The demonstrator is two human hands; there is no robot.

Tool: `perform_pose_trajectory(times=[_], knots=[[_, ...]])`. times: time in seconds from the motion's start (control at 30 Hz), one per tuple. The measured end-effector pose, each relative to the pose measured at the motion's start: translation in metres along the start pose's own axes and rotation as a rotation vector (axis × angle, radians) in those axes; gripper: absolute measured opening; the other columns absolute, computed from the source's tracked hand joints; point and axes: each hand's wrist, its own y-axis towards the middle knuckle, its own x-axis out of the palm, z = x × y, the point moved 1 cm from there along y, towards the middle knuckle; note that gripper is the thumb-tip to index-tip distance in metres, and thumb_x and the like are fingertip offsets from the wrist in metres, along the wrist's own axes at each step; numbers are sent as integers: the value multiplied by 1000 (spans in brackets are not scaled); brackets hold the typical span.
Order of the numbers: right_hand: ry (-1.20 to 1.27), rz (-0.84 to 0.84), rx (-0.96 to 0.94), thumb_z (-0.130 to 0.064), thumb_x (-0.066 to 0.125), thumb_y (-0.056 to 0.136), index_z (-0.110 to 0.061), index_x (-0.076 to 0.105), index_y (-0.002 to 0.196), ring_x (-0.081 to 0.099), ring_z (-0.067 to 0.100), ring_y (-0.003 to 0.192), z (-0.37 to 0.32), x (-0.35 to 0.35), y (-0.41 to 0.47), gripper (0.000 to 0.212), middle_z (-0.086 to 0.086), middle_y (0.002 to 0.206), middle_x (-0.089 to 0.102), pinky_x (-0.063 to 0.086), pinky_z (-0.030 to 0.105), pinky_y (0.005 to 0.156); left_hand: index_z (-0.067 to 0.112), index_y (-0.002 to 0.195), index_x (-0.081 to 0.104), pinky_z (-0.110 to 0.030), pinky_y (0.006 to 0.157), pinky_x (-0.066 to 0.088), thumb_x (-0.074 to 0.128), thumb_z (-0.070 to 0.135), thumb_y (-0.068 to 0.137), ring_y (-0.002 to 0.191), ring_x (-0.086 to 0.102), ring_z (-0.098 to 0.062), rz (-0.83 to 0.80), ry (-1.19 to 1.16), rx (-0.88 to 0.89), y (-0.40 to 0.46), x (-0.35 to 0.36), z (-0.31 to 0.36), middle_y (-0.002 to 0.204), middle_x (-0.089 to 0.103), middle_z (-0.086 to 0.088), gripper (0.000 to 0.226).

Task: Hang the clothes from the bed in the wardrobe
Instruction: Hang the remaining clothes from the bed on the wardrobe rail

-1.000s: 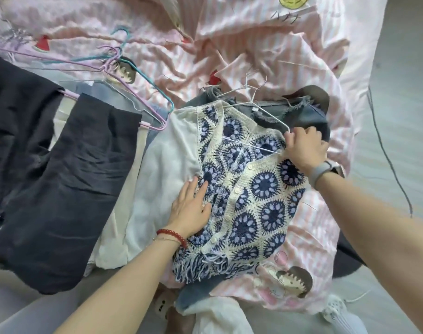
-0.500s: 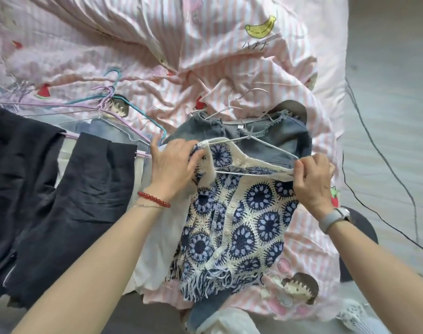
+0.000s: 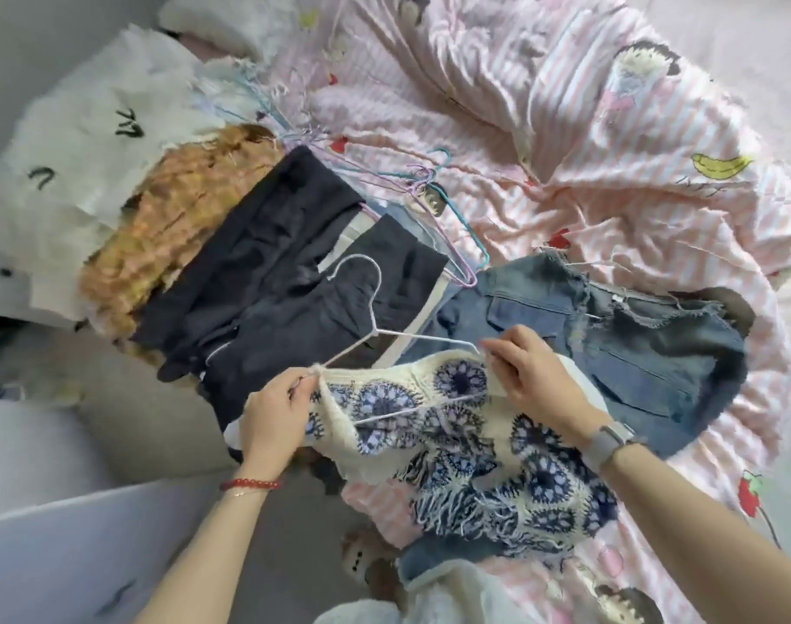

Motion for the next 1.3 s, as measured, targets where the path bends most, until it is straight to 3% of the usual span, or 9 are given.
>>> perform_pose_trajectory(times=[0.13,0.37,0.43,0.5,0.6,0.83,0.97,1.17,1.3], knots=[[-1,-180,-290,-10,56,87,1,68,97,61,31,74,-80,30,27,18,17,84,60,50,36,61,9,95,70,-43,82,44,55,18,91,88,61,-35,203,25,-149,-41,-58,-74,96,70,-13,18],[-60,-395,-721,-30,48,88,-12,70,98,62,26,65,-254,108,55,30,4,72,60,49,34,46,3,82,70,-43,75,41,48,19,83,80,62,-37,645,96,-419,-160,-146,-193,84,70,-18,28],[20,-486,-823,-23,50,90,-12,67,107,57,17,66,-309,135,53,27,-4,77,58,46,30,53,2,77,68,-45,74,42,50,13,82,73,60,-39,772,155,-513,-200,-168,-228,77,68,-21,22],[93,-602,-860,-15,50,93,-6,63,107,52,14,72,-363,166,50,21,-4,85,55,42,28,65,1,78,67,-51,85,38,50,7,82,72,59,-41,864,189,-633,-238,-185,-263,77,67,-22,19],[50,-726,-939,-18,48,94,-1,61,96,54,27,86,-435,213,40,21,6,89,57,41,33,74,-2,81,66,-64,95,31,47,2,84,78,59,-43,974,194,-771,-291,-208,-310,80,66,-24,20],[33,-480,-1561,-29,44,91,-13,66,84,63,19,65,-609,265,-20,29,-3,72,66,46,23,46,-7,92,65,-52,103,25,49,-1,89,91,58,-43,1305,150,-933,-397,-277,-395,96,65,-26,18],[200,-455,-1624,-32,40,93,-9,65,88,64,26,57,-699,300,-61,34,2,76,68,50,32,43,-3,96,68,-47,83,42,55,4,87,89,61,-39,1373,253,-965,-454,-334,-432,96,67,-21,17],[375,-468,-1492,-21,53,92,-7,67,87,65,32,68,-799,351,-118,21,8,80,70,51,36,55,1,111,63,-49,98,36,52,18,85,112,50,-40,1517,371,-1014,-506,-401,-437,116,57,-22,32],[477,-499,-1421,-21,55,91,-6,69,80,63,32,65,-861,378,-143,23,11,76,69,45,32,56,7,114,61,-47,98,30,52,15,82,120,45,-36,1539,654,-1015,-517,-447,-425,123,54,-16,34]])
